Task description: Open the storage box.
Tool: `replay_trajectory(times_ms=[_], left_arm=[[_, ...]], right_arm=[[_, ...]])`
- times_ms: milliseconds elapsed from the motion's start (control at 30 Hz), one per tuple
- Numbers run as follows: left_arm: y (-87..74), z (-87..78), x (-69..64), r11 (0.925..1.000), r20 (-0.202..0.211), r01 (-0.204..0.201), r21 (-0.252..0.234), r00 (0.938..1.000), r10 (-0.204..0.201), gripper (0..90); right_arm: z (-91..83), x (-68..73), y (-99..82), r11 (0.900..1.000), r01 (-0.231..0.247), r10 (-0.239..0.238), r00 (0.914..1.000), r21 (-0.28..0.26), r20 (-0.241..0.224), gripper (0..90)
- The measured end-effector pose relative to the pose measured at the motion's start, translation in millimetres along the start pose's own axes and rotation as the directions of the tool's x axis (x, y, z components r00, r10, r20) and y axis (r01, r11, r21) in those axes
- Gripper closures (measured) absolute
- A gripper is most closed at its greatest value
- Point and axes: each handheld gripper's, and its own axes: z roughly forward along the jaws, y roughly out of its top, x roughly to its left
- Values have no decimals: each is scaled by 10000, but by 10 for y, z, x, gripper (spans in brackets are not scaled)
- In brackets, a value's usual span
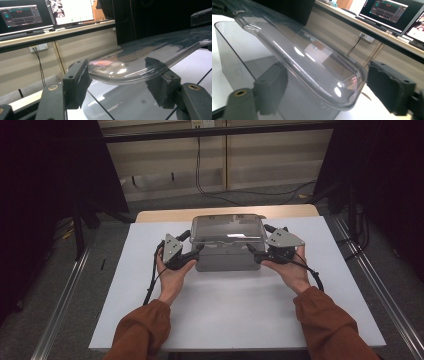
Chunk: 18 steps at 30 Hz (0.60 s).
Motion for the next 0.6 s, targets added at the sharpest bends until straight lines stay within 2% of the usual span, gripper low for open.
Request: replay_trajectory(times_ms=[100,267,533,600], left_arm=[[3,-2,2,10000,18,33,-40,10000,-33,369],[16,-4,13,9999,44,88,-109,10000,-87,369],[80,12,50,9998,76,143,-108,9999,-143,318],[98,19,58,9999,112,46,-167,9999,-44,319]], right_arm=[[-14,-24,4,9997,-179,178,9998,-181,-42,225],[-23,-40,10,9995,-183,179,9997,-244,-174,291],[-29,-80,29,9984,-265,258,9996,-497,-150,300],[-34,-100,36,9977,-289,279,9995,-617,-159,327]])
